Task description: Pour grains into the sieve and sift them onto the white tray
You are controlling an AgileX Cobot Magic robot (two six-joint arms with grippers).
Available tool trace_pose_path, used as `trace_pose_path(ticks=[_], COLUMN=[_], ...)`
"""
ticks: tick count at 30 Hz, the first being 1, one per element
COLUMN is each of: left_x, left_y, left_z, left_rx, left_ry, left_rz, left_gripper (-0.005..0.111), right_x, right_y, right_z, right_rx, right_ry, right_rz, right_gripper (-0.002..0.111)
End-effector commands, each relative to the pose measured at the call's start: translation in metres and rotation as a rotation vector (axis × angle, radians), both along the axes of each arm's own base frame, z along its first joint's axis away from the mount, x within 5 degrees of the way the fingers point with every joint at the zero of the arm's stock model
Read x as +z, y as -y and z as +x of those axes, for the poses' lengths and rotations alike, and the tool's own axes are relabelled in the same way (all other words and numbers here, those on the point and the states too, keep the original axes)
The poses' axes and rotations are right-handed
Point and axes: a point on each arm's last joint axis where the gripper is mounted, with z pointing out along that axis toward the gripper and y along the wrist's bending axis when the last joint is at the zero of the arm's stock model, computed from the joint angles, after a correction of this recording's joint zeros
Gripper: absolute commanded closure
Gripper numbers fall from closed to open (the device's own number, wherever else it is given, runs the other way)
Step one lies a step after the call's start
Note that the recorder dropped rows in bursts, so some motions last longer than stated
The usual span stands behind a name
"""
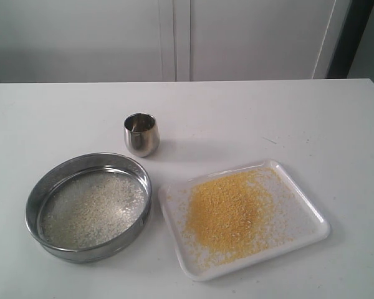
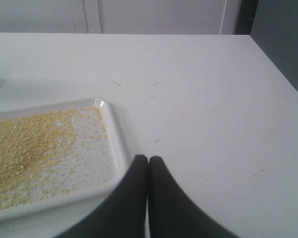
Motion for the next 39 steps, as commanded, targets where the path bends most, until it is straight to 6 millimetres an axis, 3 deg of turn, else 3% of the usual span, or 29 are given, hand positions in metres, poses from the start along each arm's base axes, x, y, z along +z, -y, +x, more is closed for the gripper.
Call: trace_pose_path(ticks=[1, 17, 29, 39], left_x=[-0.002, -0.001, 0.012, 0.014], left_y=[0.000, 0.000, 0.002, 0.002], left_z=[-0.001, -0.001, -0.029, -0.035], left_rx=[0.000, 0.000, -0.001, -0.001], left_ry=[-0.002, 0.004, 0.250, 0.293], left_rz=[-0.008, -0.007, 0.007, 0.009], left_gripper=[0.107, 0.107, 0.107, 0.107], right_x=[0.000, 0.000, 0.000, 0.000], right_y=[0.001, 0.001, 0.001, 0.001], right_z=[0.000, 0.000, 0.000, 0.000], right_rx=[-0.006, -0.006, -0.006, -0.006], right_ry=[0.020, 0.020, 0.020, 0.020], right_rz=[-0.017, -0.017, -0.017, -0.017], right_gripper=[0.108, 0.108, 0.108, 0.108])
